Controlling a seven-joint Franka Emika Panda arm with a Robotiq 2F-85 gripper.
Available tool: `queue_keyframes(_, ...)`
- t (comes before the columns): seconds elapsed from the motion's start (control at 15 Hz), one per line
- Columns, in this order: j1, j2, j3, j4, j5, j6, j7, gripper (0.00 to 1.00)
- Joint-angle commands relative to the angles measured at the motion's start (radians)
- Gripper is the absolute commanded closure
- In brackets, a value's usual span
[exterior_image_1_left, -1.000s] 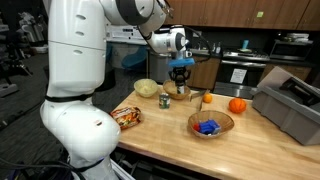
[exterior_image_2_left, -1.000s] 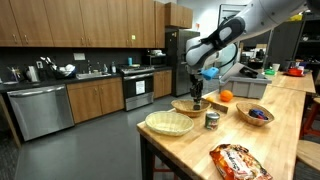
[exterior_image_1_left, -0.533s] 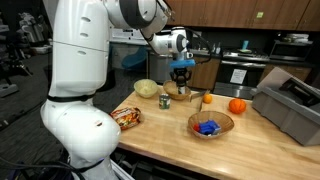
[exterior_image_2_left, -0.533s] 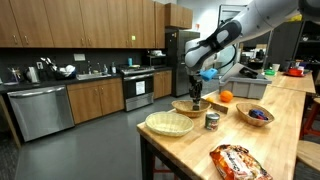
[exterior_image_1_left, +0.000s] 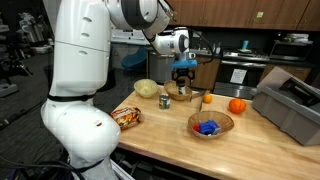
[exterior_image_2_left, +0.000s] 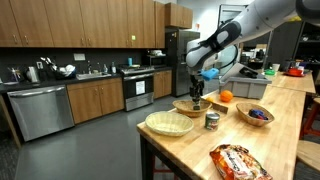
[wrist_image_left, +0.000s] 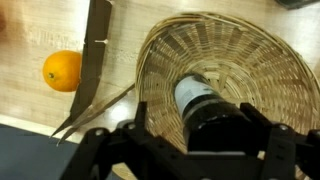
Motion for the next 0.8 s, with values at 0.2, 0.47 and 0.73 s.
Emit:
queue_keyframes(0.2, -0.001, -0.003, -0.013, 0.015, -0.005, -0.004, 0.026, 0.00)
queue_keyframes(0.47, -0.006, -0.035, -0.022, 0.009, -0.009, 0.004, 0.028, 0.00)
queue_keyframes(0.73, -0.004, -0.013, -0.020, 0.025, -0.002, 0.000, 0.018, 0.00)
